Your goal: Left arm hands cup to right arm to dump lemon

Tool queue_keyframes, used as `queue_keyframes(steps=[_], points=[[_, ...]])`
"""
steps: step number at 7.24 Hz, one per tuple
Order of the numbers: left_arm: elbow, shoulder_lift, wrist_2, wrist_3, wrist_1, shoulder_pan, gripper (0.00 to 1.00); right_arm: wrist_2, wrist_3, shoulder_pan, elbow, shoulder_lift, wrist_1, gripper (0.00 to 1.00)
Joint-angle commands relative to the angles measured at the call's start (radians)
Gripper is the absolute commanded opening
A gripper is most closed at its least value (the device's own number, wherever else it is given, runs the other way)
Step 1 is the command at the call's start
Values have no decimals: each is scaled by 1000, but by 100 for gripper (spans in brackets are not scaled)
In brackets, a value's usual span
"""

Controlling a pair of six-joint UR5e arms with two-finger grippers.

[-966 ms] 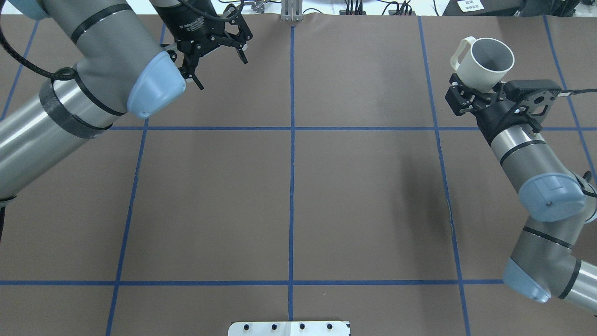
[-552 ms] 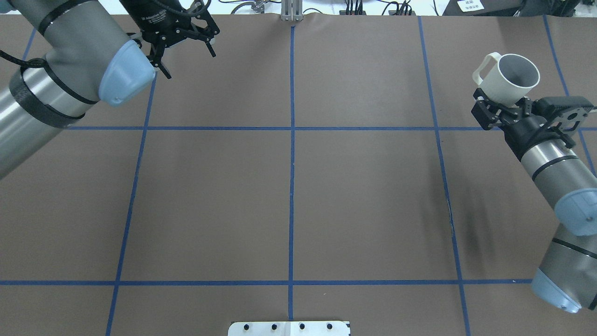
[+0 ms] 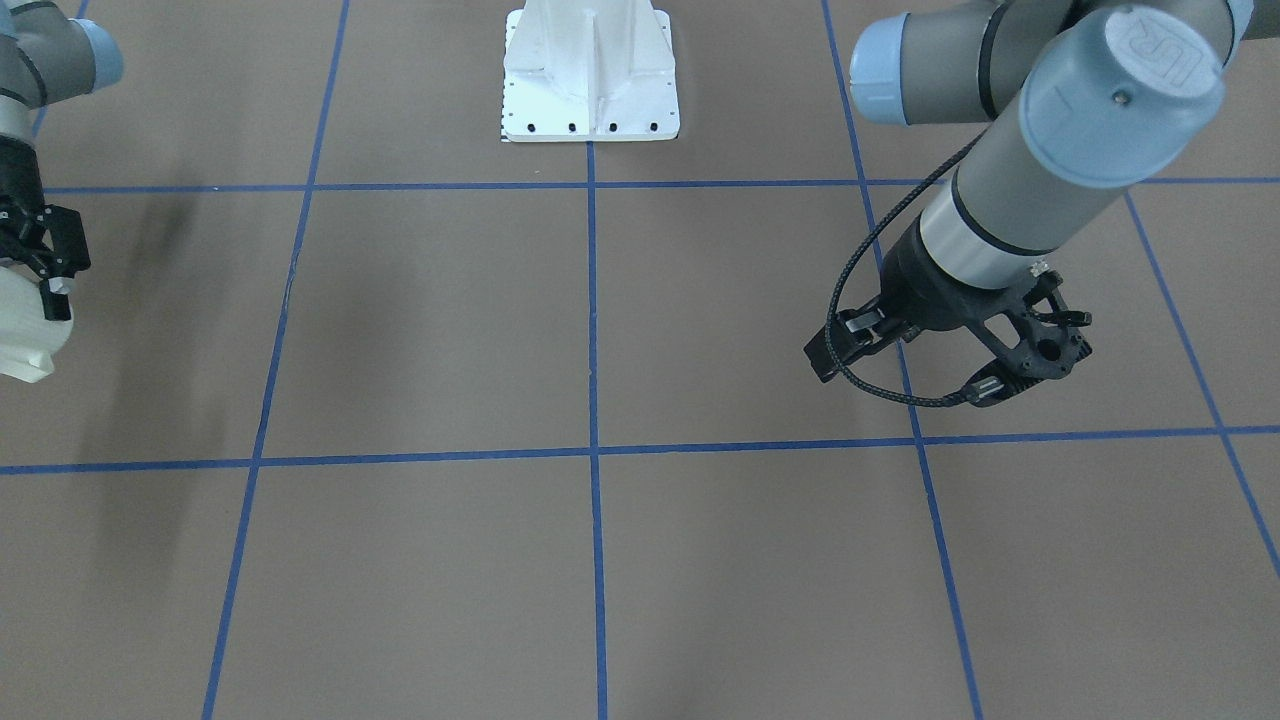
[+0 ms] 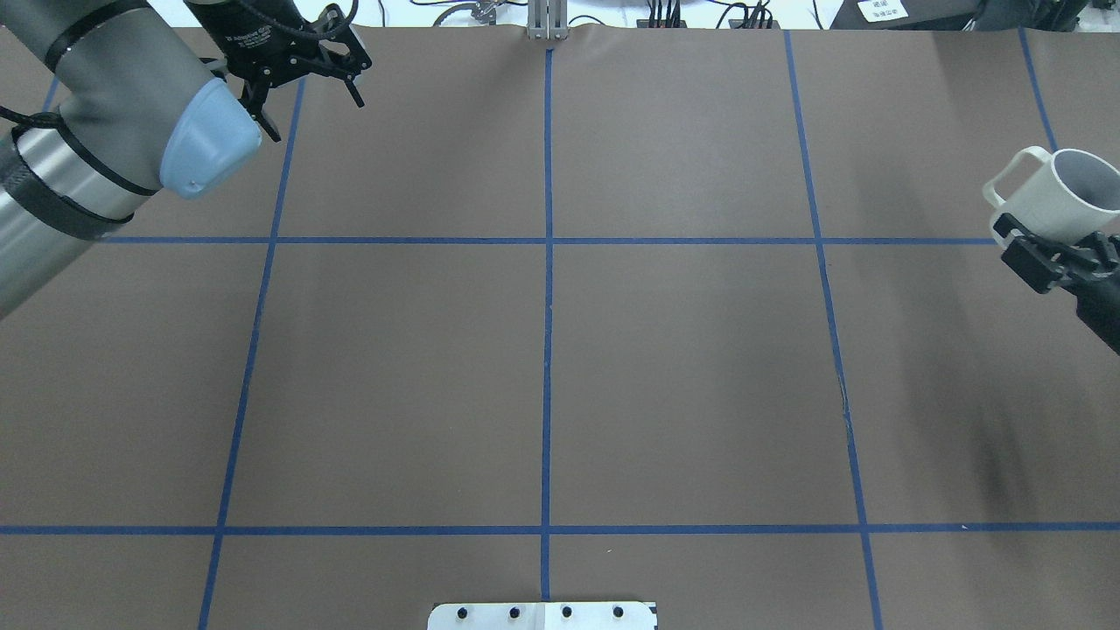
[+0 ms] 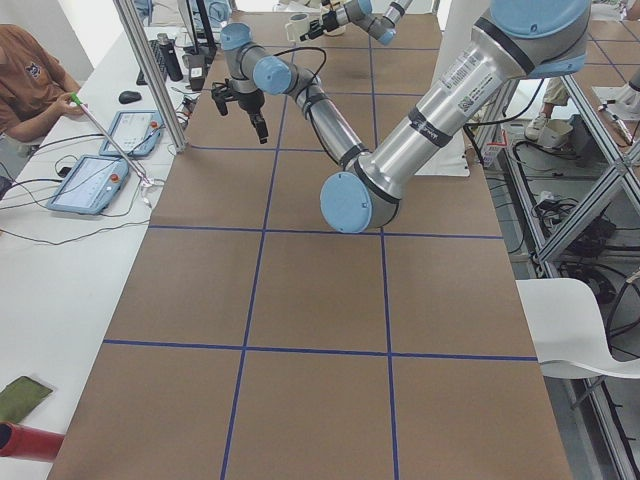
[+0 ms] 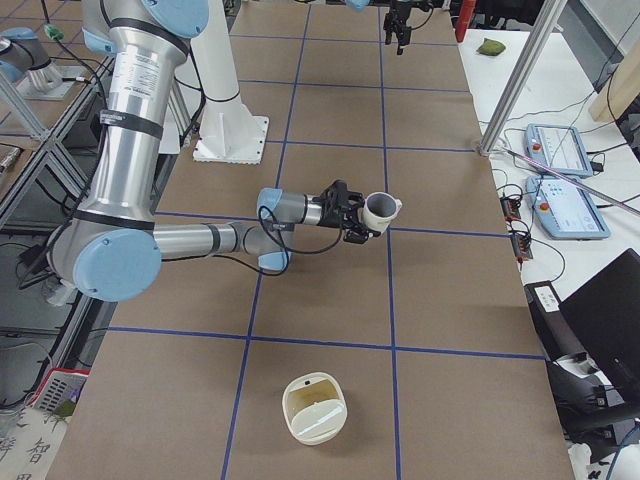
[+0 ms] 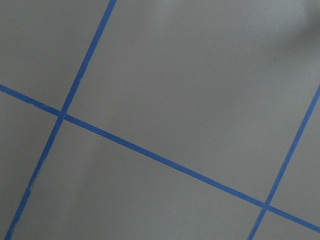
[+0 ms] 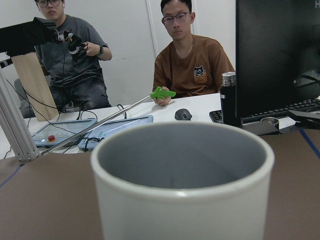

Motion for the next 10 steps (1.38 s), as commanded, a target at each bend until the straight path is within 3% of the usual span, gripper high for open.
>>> queue_keyframes(steps=[1, 2, 3, 6, 7, 10], points=[[-7, 33, 8, 93, 2, 0, 100, 40, 120, 16, -111, -113, 244, 0], [-5, 33, 22, 96, 2, 1, 100, 55, 124, 26, -269, -114, 411, 0], [-2, 33, 32, 93, 2, 6, 100, 173, 128, 136, -382, -99, 516, 0], [2, 36, 34, 92, 0, 9, 100, 562, 315, 490, -399, -101, 518, 0], [2, 36, 34, 90, 0, 10, 100, 572, 406, 503, -404, -120, 527, 0], [2, 34, 54, 90, -1, 13, 100, 742, 627, 669, -437, -110, 521, 0]])
